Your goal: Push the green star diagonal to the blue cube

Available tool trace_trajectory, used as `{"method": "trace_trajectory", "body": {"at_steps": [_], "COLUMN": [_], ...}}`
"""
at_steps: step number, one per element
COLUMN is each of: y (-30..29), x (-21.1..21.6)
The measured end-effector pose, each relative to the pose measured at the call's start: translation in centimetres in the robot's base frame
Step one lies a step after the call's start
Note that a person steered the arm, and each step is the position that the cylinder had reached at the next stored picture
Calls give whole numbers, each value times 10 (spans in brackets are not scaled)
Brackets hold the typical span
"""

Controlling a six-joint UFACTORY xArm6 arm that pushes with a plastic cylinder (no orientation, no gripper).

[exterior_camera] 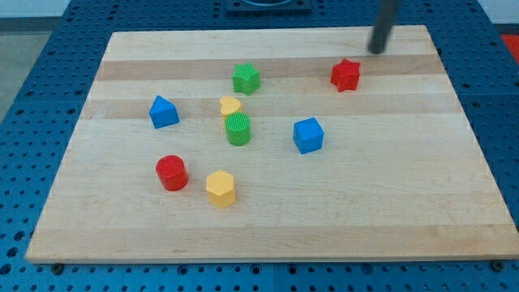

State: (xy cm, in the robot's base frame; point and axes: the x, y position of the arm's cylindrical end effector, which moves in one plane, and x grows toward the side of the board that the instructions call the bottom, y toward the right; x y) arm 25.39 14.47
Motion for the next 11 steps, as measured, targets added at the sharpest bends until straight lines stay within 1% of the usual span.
{"method": "trace_trajectory", "body": {"at_steps": [1, 2, 3, 4, 6, 8, 9, 10, 11], "y": [-91, -93, -119, -174, -169, -247, -251, -206, -142], "x": [16, 82, 117, 111, 59, 98, 74, 62, 61]}}
